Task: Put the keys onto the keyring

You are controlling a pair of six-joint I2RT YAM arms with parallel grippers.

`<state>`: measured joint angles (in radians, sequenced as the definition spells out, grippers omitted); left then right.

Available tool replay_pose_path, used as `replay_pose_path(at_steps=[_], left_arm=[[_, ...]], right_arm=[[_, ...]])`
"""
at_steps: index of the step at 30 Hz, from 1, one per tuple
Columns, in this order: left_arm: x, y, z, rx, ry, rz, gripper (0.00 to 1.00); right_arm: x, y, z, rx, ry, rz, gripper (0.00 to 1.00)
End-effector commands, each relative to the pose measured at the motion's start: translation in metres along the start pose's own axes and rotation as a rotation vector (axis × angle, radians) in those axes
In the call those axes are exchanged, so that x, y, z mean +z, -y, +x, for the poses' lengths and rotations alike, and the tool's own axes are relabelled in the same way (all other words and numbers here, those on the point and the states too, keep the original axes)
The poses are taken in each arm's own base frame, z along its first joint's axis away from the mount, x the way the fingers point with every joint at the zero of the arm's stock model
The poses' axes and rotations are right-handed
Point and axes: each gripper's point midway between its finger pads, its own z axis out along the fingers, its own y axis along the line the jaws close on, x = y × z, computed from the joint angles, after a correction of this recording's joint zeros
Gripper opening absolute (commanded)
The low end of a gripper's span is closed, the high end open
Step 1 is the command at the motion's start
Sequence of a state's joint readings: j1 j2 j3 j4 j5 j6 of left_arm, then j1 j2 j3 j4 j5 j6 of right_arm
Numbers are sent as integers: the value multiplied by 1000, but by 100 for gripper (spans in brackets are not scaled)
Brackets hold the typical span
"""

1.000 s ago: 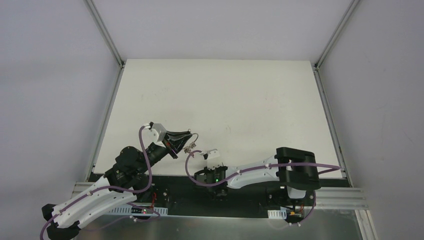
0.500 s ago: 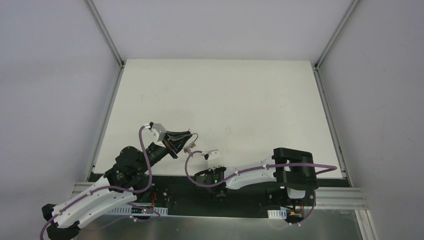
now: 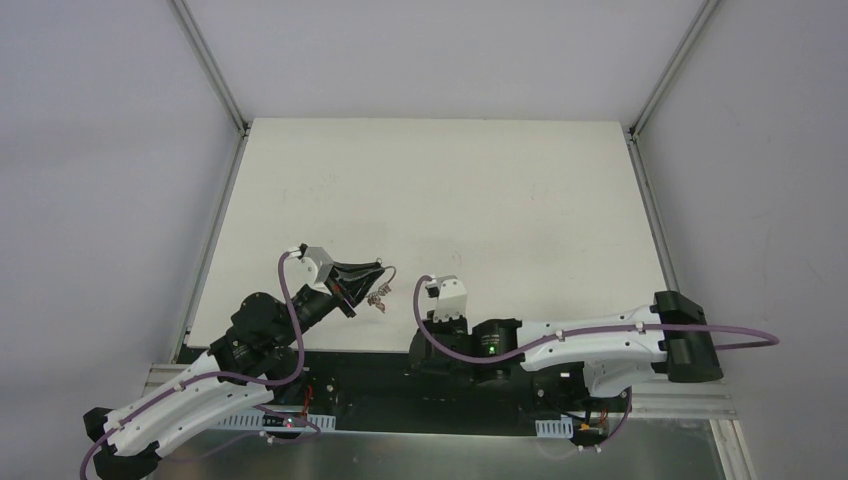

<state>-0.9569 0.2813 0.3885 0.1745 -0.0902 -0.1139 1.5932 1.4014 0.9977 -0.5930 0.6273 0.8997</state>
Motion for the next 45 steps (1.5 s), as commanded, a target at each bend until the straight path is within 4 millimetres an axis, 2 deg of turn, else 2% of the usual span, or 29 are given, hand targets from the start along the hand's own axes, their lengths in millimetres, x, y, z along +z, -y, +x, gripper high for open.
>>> replay_pose_path(at_steps=[1, 5, 8, 12, 16, 24, 34, 41, 45], left_arm=[[1, 4, -19, -22, 61, 9, 0], [1, 4, -20, -23, 67, 8, 0], [1, 5, -20, -27, 66, 11, 0], [1, 5, -19, -27, 64, 10, 0], [0, 5, -20, -27, 67, 10, 0], [-1, 4, -21, -26, 68, 11, 0], [0, 3, -19, -22, 64, 3, 0], [1, 2, -18, -22, 62, -1, 0], [2, 3, -17, -22, 57, -1, 0]], right_arm=[[1, 10, -2, -40, 24, 20, 0], [15, 12, 16, -51, -26, 64, 1], [29, 10, 28, -41, -53, 93, 20], [45, 2, 40, -16, -99, 101, 33], [55, -4, 50, -29, -145, 117, 37], [66, -2, 71, -63, -224, 160, 46], [76, 18, 83, -90, -215, 306, 49], [73, 35, 78, -28, -163, 341, 55], [73, 40, 83, -21, -178, 354, 57]])
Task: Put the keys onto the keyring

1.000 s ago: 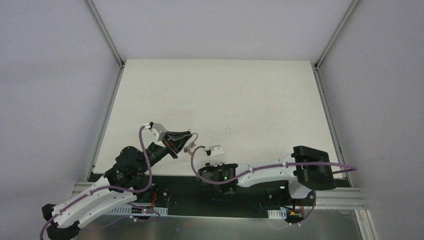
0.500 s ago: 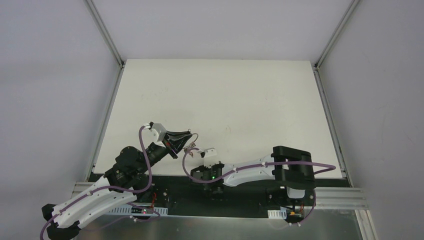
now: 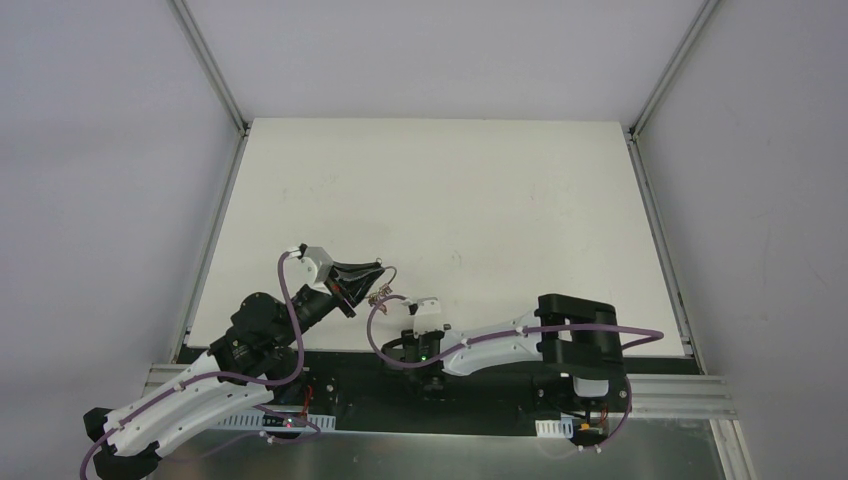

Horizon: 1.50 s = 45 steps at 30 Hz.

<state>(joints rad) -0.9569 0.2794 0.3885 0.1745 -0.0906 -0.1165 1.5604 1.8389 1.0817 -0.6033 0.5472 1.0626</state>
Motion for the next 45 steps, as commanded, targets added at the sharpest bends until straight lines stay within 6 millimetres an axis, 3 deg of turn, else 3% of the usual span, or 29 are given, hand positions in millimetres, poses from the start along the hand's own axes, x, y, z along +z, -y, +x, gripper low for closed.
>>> replay_pose_path(at_steps=[1, 9, 16, 22, 25, 26, 30, 34, 40, 45], left_arm=[[2, 3, -17, -18, 55, -1, 0], [4, 3, -14, -18, 47, 1, 0], [5, 3, -14, -17, 45, 2, 0], [6, 3, -13, -16, 41, 1, 0], [7, 3, -12, -13, 37, -1, 0], [7, 3, -12, -14, 37, -2, 0], [7, 3, -12, -13, 36, -2, 0], [6, 3, -12, -14, 37, -1, 0], [5, 2, -13, -14, 42, -2, 0], [3, 2, -15, -15, 51, -1, 0]], right_arm=[[0, 25, 10, -2, -22, 75, 57], [-6, 37, 11, 20, 0, 99, 58], [2, 46, 27, 29, -42, 122, 58], [11, 39, 40, 17, -86, 97, 38], [19, 41, 48, 27, -115, 83, 16], [20, 41, 50, 32, -122, 76, 3], [16, 42, 46, 44, -110, 38, 0], [-5, 28, 26, 43, -39, -64, 0], [-53, 6, -17, 55, 50, -268, 0], [-96, 6, -51, 101, 137, -423, 0]])
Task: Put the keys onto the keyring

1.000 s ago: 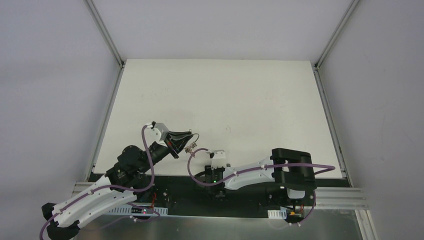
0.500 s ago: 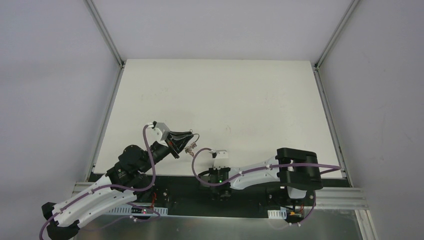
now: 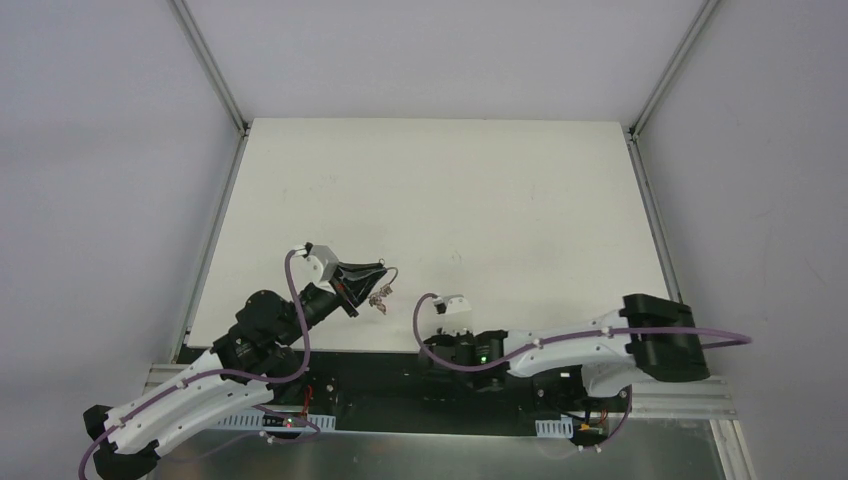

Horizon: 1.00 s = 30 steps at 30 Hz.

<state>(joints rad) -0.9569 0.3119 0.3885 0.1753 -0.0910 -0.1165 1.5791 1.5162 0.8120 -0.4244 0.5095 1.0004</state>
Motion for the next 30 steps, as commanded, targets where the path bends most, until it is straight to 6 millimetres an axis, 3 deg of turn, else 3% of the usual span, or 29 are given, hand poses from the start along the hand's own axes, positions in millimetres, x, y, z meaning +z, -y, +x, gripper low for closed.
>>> replay_pose_path(at_steps=[1, 8, 14, 17, 20, 22, 30], left_arm=[[-2, 3, -24, -20, 85, 2, 0], [-4, 2, -26, -22, 93, -2, 0], [-5, 1, -26, -23, 95, -4, 0], [-4, 2, -26, -24, 94, -3, 0], [-4, 1, -26, -24, 93, -6, 0], [-4, 1, -26, -23, 92, -6, 0], [-3, 1, -25, -26, 91, -6, 0]], right_arm=[[-66, -31, -56, 60, 141, -241, 0], [-103, -23, -92, 90, 257, -328, 0], [-90, -5, -97, 90, 273, -235, 0], [-75, -2, -86, 82, 215, -188, 2], [-59, -2, -70, 77, 161, -143, 28], [-48, -6, -59, 81, 124, -129, 35], [-7, -22, -17, 13, -26, -50, 42]])
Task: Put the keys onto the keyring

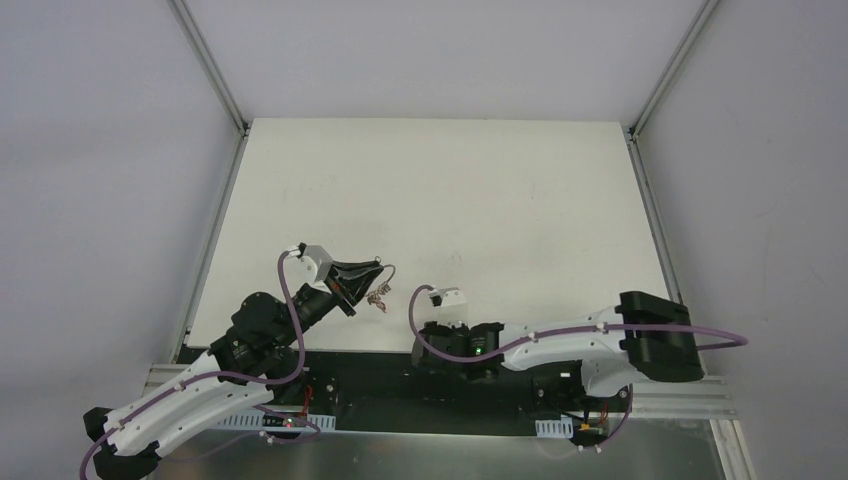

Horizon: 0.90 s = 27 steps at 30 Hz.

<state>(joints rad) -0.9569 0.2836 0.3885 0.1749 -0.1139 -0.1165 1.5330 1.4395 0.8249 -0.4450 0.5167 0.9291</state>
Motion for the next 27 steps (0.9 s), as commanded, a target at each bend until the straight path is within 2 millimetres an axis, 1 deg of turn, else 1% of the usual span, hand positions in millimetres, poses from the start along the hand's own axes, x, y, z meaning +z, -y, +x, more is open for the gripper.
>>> replay_pose_path(at_steps=[1, 6, 10, 12, 16, 20, 23, 27], left_arm=[[1, 5, -18, -24, 62, 13, 0], [0, 5, -17, -25, 61, 16, 0], [1, 5, -17, -24, 58, 16, 0], [1, 5, -16, -24, 56, 13, 0], [2, 5, -16, -23, 55, 13, 0], [3, 5, -15, -23, 52, 12, 0], [4, 5, -14, -24, 50, 14, 0], [4, 5, -14, -23, 50, 14, 0]], right_arm=[[9, -23, 15, 1, -78, -11, 43], [22, -32, 34, -40, -136, 3, 47], [30, -31, 40, -31, -146, 30, 49], [32, -25, 38, -24, -131, 64, 50], [30, -8, 30, 18, -85, 139, 52], [26, 6, 25, 75, -49, 174, 53], [25, 14, 28, 80, -59, 216, 55], [30, 12, 39, 73, -100, 224, 59]])
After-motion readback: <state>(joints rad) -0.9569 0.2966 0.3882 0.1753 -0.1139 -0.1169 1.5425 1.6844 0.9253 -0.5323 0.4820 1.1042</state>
